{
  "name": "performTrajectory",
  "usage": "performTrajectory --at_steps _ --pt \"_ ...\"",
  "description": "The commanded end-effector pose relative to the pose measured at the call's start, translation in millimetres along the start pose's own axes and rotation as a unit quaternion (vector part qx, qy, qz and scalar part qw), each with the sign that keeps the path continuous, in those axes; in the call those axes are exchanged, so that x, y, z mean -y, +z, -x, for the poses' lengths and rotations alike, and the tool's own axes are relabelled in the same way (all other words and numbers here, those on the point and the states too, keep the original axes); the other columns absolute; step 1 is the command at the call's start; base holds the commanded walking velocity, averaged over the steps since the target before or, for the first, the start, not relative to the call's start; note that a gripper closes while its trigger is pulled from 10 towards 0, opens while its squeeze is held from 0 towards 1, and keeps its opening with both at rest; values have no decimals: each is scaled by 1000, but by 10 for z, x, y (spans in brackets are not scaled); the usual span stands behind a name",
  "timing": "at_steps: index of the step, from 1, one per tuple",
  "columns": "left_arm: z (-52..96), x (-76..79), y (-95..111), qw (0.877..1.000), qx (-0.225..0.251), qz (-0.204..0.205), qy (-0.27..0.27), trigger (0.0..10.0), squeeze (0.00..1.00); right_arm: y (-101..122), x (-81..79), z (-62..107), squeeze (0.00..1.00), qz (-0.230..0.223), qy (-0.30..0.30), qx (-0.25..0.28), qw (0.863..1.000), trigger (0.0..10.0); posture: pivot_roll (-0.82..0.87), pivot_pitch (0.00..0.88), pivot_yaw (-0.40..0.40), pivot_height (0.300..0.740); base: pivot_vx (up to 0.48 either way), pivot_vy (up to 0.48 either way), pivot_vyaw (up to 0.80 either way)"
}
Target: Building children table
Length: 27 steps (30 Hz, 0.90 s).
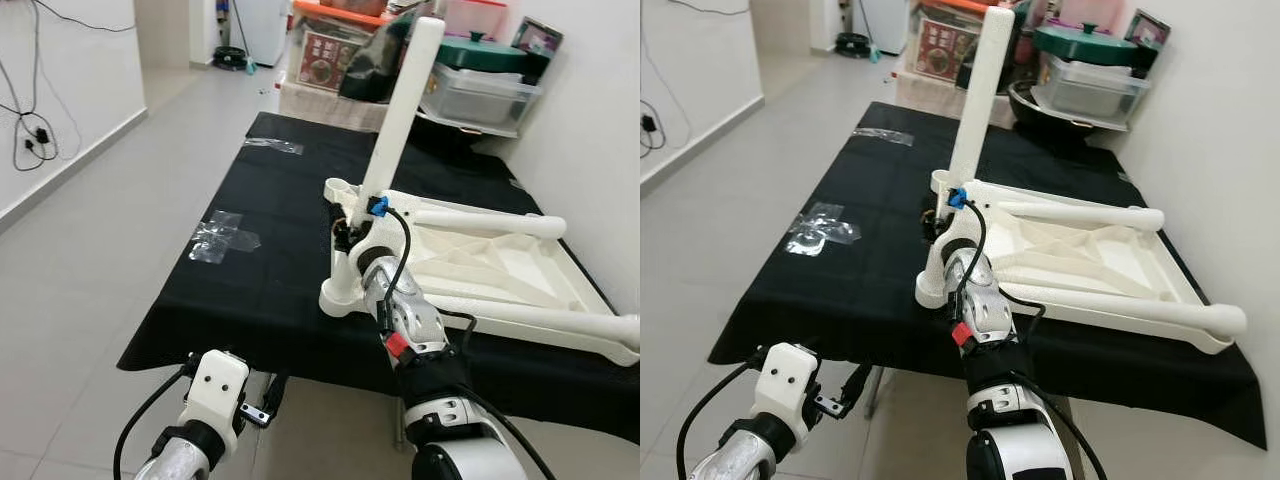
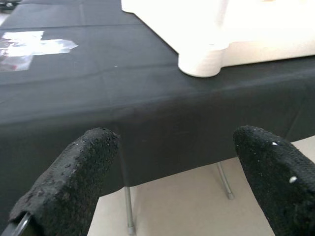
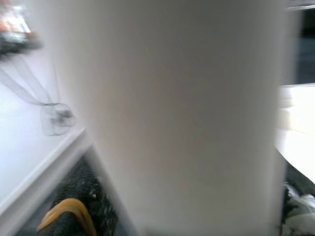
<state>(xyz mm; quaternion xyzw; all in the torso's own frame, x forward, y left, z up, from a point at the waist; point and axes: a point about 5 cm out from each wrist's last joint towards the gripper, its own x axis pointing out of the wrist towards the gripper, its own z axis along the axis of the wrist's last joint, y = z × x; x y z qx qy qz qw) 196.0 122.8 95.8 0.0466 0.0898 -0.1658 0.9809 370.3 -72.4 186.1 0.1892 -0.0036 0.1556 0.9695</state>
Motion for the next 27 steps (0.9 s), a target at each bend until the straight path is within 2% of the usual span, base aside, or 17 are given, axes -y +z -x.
performTrajectory --at_steps 1,4,5,6,7,8,10,11,13,14,16,18,19,20,21,26,27 --pt "-4 32 -13 1000 -1 2 -6 10000 0 55 -163 -32 0 -9 80 0 997 10000 135 0 -174 740 0 0 0" --pt "-6 29 -12 1000 0 2 -6 10000 0 63 -178 18 0 0 192 -35 981 10000 134 0 -173 740 0 0 0" --pt "-7 29 -11 1000 0 2 -6 10000 0 71 -174 73 0 12 261 -57 964 10000 133 2 -173 740 0 0 0" --pt "-7 29 -11 1000 0 2 -6 10000 0 71 -174 73 0 12 261 -57 964 10000 133 2 -173 740 0 0 0" --pt "-9 28 -10 1000 0 3 -6 10000 0 81 -173 168 0 31 361 -91 928 10000 134 7 -173 740 0 0 0" --pt "-9 28 -10 1000 0 3 -6 10000 0 81 -173 168 0 31 361 -91 928 10000 134 7 -173 740 0 0 0" --pt "-10 27 -7 1000 0 2 -6 10000 0 85 -188 235 0 50 432 -115 893 10000 135 8 -173 740 0 0 0" --pt "-10 27 -7 1000 0 2 -6 10000 0 85 -188 235 0 50 432 -115 893 10000 135 8 -173 740 0 0 0" --pt "-10 25 -7 1000 0 2 -5 10000 0 74 -219 284 0 60 488 -137 860 10000 135 8 -173 740 0 0 0" --pt "-10 25 -7 1000 0 2 -5 10000 0 74 -219 284 0 60 488 -137 860 10000 135 8 -173 740 0 0 0" --pt "-8 21 -2 1000 0 1 -4 10000 0 59 -246 315 0 73 532 -150 830 10000 142 17 -175 740 0 0 0" --pt "-6 20 -1 1000 0 1 -3 10000 0 50 -264 311 0 77 541 -152 824 10000 144 19 -175 740 0 0 0" --pt "-4 19 1 1000 0 1 -3 10000 0 44 -284 298 0 83 548 -153 818 3804 145 20 -175 740 0 0 0" --pt "-4 19 1 1000 0 1 -3 10000 0 44 -284 298 0 83 548 -153 818 3804 145 20 -175 740 0 0 0" --pt "-1 19 3 1000 0 1 -3 10000 0 44 -308 239 0 91 531 -146 830 0 146 22 -177 740 0 0 0" --pt "2 19 3 1000 0 1 -3 10000 0 93 -343 66 0 105 455 -110 878 0 144 23 -175 740 0 0 0" --pt "2 19 3 1000 0 1 -3 10000 0 93 -343 66 0 105 455 -110 878 0 144 23 -175 740 0 0 0"
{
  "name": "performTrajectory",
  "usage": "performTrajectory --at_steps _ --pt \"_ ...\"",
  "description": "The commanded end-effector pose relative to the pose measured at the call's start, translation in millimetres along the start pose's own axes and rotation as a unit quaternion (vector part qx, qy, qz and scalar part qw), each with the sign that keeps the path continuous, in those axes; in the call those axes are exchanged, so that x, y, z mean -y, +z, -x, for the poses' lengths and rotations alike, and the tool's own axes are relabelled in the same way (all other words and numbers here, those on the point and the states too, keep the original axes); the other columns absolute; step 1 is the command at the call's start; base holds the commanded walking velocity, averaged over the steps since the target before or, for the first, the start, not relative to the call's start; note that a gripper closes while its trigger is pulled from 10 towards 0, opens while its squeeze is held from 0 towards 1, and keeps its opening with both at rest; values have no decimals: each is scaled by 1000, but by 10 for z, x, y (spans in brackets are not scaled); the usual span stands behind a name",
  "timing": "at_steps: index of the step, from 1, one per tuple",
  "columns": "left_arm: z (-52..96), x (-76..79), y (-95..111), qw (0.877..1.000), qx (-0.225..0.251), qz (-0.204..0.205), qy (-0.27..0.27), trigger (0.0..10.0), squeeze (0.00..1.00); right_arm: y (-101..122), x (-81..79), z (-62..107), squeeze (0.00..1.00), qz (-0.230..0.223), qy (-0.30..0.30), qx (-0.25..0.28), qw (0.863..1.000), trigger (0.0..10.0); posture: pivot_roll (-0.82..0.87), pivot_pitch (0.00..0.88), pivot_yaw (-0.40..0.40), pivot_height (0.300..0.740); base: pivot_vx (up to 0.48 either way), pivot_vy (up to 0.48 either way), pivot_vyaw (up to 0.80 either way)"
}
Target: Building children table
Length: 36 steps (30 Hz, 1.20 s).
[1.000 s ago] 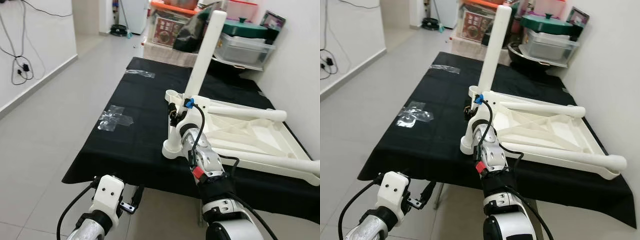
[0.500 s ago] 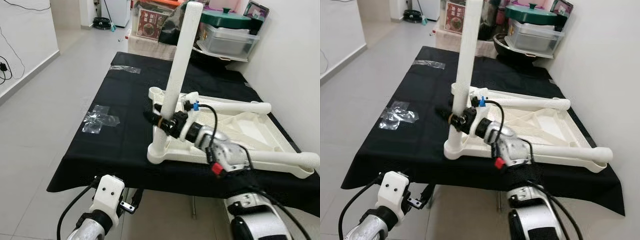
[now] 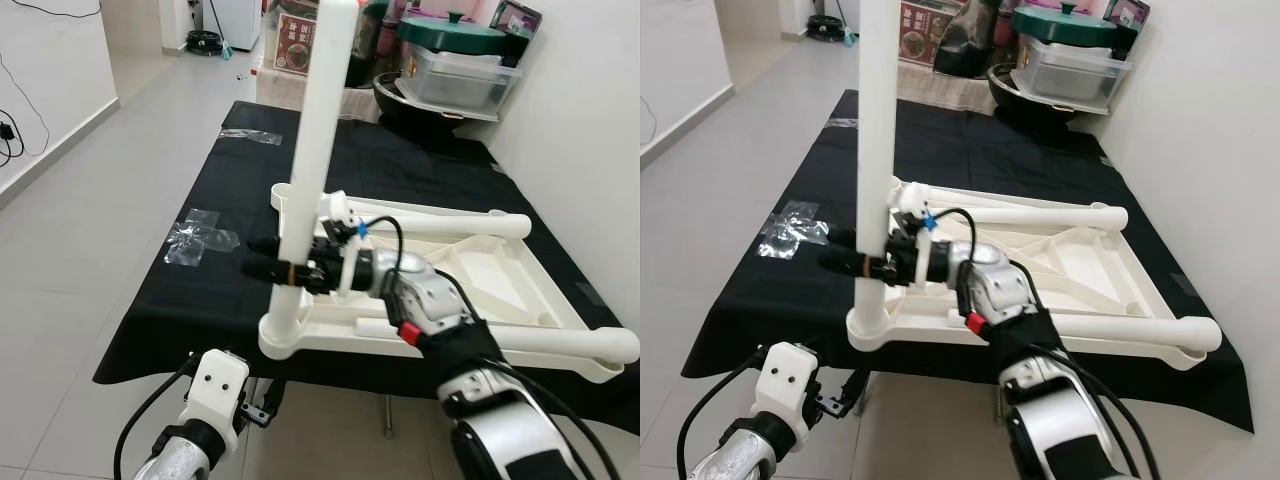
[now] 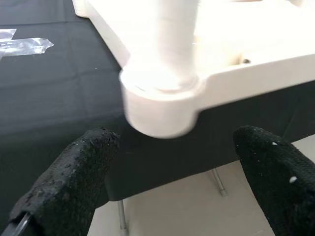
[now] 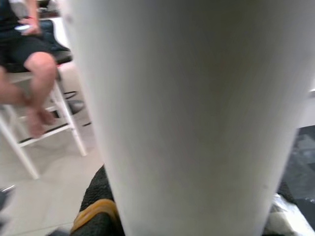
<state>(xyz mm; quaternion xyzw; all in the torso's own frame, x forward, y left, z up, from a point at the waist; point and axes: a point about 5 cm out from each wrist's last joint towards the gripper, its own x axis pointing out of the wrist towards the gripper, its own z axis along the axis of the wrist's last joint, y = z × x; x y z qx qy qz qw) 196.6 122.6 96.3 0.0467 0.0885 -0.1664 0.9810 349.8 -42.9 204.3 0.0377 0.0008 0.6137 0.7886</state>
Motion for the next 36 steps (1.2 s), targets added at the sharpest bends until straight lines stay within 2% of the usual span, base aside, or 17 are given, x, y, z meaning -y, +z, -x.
performTrajectory --at_steps 1,2,5,7,8,10,11,13,14,16,22,23,24,25,27,35,36 --pt "6 20 -2 1000 -1 2 -3 10000 0 47 122 29 0 -6 -74 11 997 0 142 25 -177 740 0 0 0" --pt "6 20 -2 1000 -1 2 -3 10000 0 47 122 29 0 -6 -74 11 997 0 142 25 -177 740 0 0 0" --pt "4 18 -2 1000 -1 3 -3 10000 0 62 234 33 0 -14 -163 18 986 0 139 24 -175 740 0 0 0" --pt "0 16 -2 1000 -1 3 -4 10000 0 42 364 82 0 -12 -290 12 957 0 136 23 -174 740 0 0 0" --pt "0 16 -2 1000 -1 3 -4 10000 0 42 364 82 0 -12 -290 12 957 0 136 23 -174 740 0 0 0" --pt "-8 14 -2 1000 -1 3 -4 10000 0 -55 495 261 0 -38 -463 9 885 0 131 22 -169 740 0 0 0" --pt "-8 14 -2 1000 -1 3 -4 10000 0 -55 495 261 0 -38 -463 9 885 0 131 22 -169 740 0 0 0" --pt "-14 16 -5 1000 -1 3 -4 10000 0 -205 460 416 0 -76 -592 13 802 0 135 20 -174 740 0 0 0" --pt "-14 16 -5 1000 -1 3 -4 10000 0 -205 460 416 0 -76 -592 13 802 0 135 20 -174 740 0 0 0" --pt "-16 17 -5 1000 -1 2 -4 10000 0 -282 381 450 0 -95 -644 18 759 0 135 20 -173 740 0 0 0" --pt "-18 16 -5 1000 -1 2 -3 10000 0 -293 298 328 0 -113 -654 29 748 0 135 19 -175 740 0 0 0" --pt "-17 17 -4 1000 -1 2 -3 10000 0 -271 283 241 0 -126 -638 42 759 2118 135 19 -177 740 0 0 0" --pt "-15 18 -5 1000 -1 2 -3 10000 0 -228 267 162 0 -126 -616 57 775 10000 134 19 -176 740 0 0 0" --pt "-15 19 -3 1000 0 2 -3 10000 0 -191 240 95 1000 -125 -592 71 793 10000 135 17 -177 740 0 0 0" --pt "-15 18 -2 1000 0 3 -2 10000 0 -148 197 33 1000 -113 -566 86 812 10000 133 18 -179 740 0 0 0" --pt "-20 15 -5 1000 -1 2 -1 10000 0 -184 126 85 1000 -105 -570 85 810 10000 133 16 -176 740 0 0 0" --pt "-22 14 -6 1000 -1 2 -1 10000 0 -197 107 127 0 -95 -564 86 816 10000 133 16 -176 740 0 0 0"
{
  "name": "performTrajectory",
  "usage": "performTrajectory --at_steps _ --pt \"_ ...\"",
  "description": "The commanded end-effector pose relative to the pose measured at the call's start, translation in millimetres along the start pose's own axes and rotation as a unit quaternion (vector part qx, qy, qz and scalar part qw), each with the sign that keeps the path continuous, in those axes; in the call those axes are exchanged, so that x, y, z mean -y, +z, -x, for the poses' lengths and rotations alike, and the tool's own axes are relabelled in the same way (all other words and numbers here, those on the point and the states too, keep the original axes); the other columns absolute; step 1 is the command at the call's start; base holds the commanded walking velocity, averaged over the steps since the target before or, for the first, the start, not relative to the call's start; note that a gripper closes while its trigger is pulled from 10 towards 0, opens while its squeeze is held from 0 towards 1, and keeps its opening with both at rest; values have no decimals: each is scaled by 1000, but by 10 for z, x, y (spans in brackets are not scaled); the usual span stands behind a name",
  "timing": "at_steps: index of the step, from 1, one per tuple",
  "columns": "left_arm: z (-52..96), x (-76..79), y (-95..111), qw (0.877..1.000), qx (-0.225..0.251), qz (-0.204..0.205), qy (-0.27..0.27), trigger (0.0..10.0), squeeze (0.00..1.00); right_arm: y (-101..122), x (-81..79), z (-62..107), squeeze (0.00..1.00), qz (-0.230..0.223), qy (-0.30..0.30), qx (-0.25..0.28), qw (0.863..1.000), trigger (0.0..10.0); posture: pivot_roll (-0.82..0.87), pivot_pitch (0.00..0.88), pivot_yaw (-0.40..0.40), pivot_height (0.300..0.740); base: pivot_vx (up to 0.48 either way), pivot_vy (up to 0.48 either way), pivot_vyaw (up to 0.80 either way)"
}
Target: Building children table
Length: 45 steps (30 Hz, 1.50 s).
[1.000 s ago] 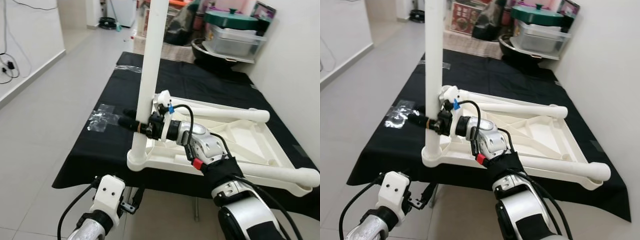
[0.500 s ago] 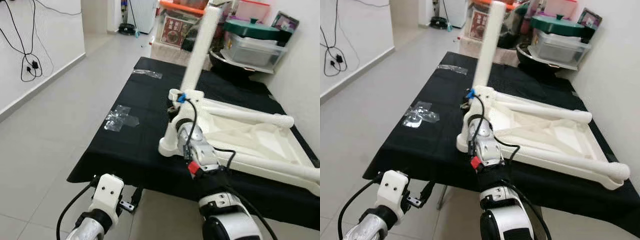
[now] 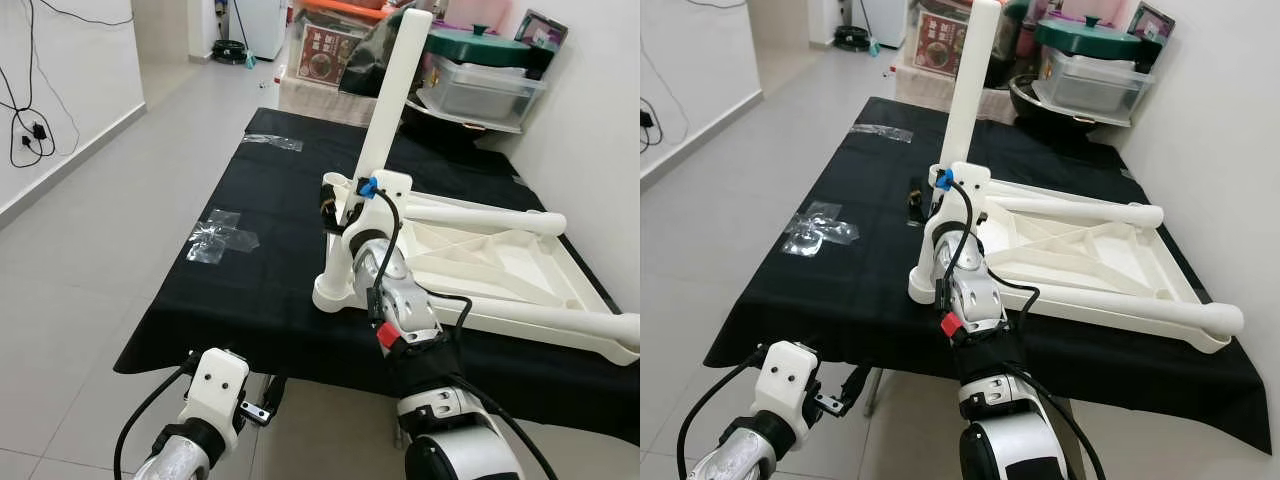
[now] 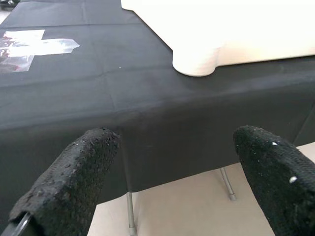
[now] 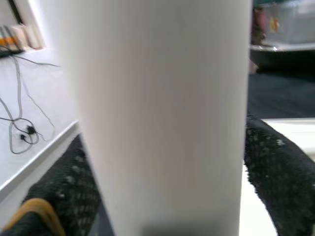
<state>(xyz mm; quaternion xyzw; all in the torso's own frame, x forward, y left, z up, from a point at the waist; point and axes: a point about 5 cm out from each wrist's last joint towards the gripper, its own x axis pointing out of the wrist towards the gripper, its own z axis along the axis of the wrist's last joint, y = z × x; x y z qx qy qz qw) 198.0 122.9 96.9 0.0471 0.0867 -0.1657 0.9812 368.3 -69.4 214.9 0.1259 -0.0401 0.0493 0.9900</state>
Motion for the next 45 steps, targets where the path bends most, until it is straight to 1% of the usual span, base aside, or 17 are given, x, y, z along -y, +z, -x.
performTrajectory --at_steps 1,2,3,4,6,7,8,9,12,17,18,20,21,22,25,33,45 --pt "-14 19 -17 1000 -3 3 -2 10000 0 -345 3 197 0 -15 14 -42 999 10000 130 13 -174 740 0 0 0" --pt "-14 19 -17 1000 -3 3 -2 10000 0 -345 3 197 0 -15 14 -42 999 10000 130 13 -174 740 0 0 0" --pt "-19 13 -21 1000 -3 4 -1 10000 0 -370 55 250 0 9 31 -35 999 10000 125 9 -170 740 0 0 0" --pt "-19 13 -21 1000 -3 4 -1 10000 0 -370 55 250 0 9 31 -35 999 10000 125 9 -170 740 0 0 0" --pt "-28 3 -29 1000 -4 5 0 10000 0 -460 188 375 0 47 55 -33 997 10000 123 7 -170 740 0 0 0" --pt "-28 3 -29 1000 -4 5 0 10000 0 -460 188 375 0 47 55 -33 997 10000 123 7 -170 740 0 0 0" --pt "-32 -2 -32 1000 -5 6 1 10000 0 -503 254 434 0 58 62 -34 996 10000 123 4 -169 740 0 0 0" --pt "-32 -2 -32 1000 -5 6 1 10000 0 -503 254 434 0 58 62 -34 996 10000 123 4 -169 740 0 0 0" --pt "-44 -23 -42 1000 -6 5 4 10000 0 -605 473 662 0 74 54 -37 995 10000 120 0 -165 740 0 0 0" --pt "-46 -30 -44 1000 -6 5 4 10000 0 -618 512 724 0 83 51 -38 994 10000 115 0 -163 740 0 0 0" --pt "-50 -47 -47 1000 -6 1 7 10000 0 -640 602 874 0 103 43 -44 993 10000 112 0 -163 740 0 0 0" --pt "-50 -47 -47 1000 -6 1 7 10000 0 -640 602 874 0 103 43 -44 993 10000 112 0 -163 740 0 0 0" --pt "-53 -57 -51 1000 -6 -1 10 10000 0 -651 645 956 0 121 43 -45 991 10000 111 0 -166 740 0 0 0" --pt "-53 -57 -51 1000 -6 -1 10 10000 0 -651 645 956 0 121 43 -45 991 10000 111 0 -166 740 0 0 0" --pt "-65 -92 -66 1000 -4 -12 24 10000 0 -723 770 1151 0 128 16 -58 990 10000 119 0 -169 740 0 0 0" --pt "-80 -108 -89 999 -5 -31 28 10000 0 -758 767 1212 0 125 7 -65 990 10000 115 0 -164 740 0 0 0" --pt "-126 -119 -160 999 -8 -30 21 10000 0 -872 774 1200 0 122 5 -93 988 10000 119 0 -163 740 42 -407 0"
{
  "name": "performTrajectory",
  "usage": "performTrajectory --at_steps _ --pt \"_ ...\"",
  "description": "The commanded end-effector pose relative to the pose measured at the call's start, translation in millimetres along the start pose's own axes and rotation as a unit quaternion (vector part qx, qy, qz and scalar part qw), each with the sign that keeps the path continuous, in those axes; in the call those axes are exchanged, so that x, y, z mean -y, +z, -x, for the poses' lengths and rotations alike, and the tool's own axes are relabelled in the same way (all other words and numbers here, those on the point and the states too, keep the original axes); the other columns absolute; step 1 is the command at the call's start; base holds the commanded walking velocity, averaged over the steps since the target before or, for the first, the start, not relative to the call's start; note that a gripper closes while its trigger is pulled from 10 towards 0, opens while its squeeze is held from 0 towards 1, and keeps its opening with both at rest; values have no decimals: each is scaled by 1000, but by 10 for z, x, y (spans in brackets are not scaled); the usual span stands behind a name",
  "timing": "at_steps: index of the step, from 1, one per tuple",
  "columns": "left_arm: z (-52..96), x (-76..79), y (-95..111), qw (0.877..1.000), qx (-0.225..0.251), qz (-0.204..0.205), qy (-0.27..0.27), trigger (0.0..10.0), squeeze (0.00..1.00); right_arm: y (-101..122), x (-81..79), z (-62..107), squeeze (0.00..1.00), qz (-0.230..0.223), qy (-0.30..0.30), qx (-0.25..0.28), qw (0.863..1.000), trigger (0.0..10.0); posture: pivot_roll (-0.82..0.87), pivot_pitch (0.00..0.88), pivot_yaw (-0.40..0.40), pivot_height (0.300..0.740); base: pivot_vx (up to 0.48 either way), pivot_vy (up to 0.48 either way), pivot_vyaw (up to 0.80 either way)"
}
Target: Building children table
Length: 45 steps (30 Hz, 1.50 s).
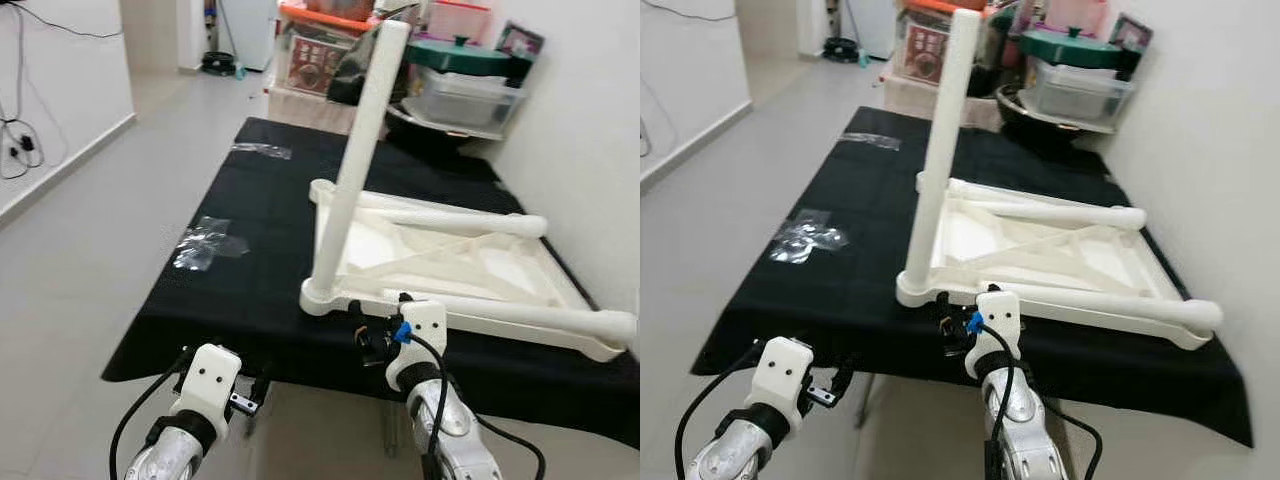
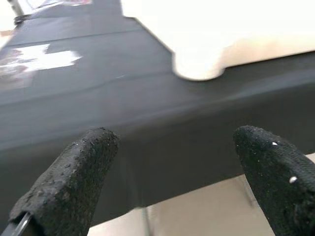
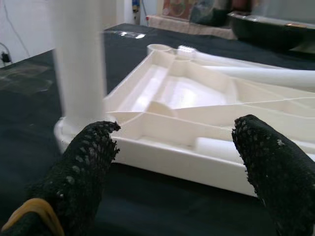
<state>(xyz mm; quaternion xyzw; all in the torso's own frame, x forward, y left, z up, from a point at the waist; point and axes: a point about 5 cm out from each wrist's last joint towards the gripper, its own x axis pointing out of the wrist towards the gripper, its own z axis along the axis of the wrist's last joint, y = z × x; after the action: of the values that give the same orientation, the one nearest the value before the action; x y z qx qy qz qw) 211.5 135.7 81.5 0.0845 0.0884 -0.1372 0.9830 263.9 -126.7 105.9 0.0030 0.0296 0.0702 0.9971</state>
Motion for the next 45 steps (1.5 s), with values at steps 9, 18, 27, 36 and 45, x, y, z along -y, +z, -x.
performTrajectory --at_steps 9,18,27,36,45 --pt "-36 33 -19 1000 3 2 -14 10000 0 -61 52 -5 0 0 -10 -22 1000 10000 115 0 -159 740 262 -399 0" --pt "-40 30 -17 1000 8 5 -16 10000 0 -46 51 -23 0 0 -7 -21 1000 10000 115 0 -164 740 351 -319 0" --pt "-46 4 -12 1000 7 22 -7 10000 0 231 140 -211 0 4 -5 41 999 10000 113 0 -164 740 45 -29 0" --pt "-42 10 -13 1000 7 25 -7 10000 0 393 291 -350 0 20 -41 55 997 10000 118 0 -165 740 0 0 0" --pt "-4 11 18 1000 7 24 -17 10000 0 1028 386 -963 0 105 -144 64 982 10000 118 0 -151 740 0 0 0"
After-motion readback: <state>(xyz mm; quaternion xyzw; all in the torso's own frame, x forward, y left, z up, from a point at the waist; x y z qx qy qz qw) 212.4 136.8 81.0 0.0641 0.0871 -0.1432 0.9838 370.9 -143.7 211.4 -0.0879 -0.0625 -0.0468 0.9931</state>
